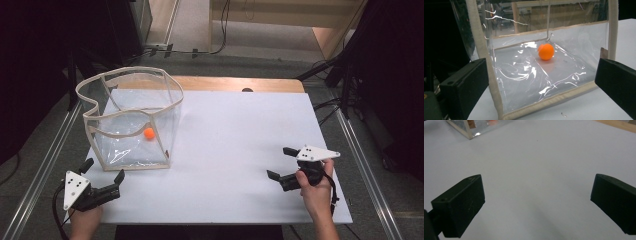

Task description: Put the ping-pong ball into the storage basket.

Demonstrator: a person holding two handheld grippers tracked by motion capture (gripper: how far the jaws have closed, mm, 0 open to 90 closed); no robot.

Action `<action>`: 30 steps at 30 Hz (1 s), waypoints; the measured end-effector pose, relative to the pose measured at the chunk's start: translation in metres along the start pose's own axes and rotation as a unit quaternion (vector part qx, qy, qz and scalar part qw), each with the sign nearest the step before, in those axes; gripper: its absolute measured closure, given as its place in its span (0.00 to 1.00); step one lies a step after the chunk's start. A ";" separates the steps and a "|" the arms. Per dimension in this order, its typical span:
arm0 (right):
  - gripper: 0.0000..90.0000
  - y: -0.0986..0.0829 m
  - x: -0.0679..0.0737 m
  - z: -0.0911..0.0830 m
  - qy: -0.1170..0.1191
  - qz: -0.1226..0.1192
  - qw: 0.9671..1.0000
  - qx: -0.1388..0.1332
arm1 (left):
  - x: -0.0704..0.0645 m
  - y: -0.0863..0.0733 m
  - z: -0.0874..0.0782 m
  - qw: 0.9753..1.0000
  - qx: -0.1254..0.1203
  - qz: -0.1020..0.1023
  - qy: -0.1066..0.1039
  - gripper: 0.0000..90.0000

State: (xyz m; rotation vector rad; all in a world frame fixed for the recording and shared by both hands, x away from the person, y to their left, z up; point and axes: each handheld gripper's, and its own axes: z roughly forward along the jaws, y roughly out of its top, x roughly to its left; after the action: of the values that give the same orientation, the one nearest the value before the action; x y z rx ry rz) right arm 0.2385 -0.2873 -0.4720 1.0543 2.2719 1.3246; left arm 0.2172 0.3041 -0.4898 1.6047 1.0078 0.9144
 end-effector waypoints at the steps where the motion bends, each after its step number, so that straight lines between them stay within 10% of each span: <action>1: 0.00 -0.001 -0.001 -0.001 -0.001 0.001 1.000 0.000 | 0.000 0.000 0.000 1.000 0.000 0.000 0.000 0.00; 30: 0.00 -0.042 -0.021 -0.030 -0.023 0.037 0.999 -0.015 | 0.000 0.000 0.000 1.000 0.001 0.001 0.002 0.00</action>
State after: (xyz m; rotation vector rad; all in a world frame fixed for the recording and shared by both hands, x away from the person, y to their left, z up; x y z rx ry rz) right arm 0.2164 -0.3337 -0.4934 1.1566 2.1930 1.3442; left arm 0.2172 0.3039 -0.4899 1.6061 1.0098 0.9201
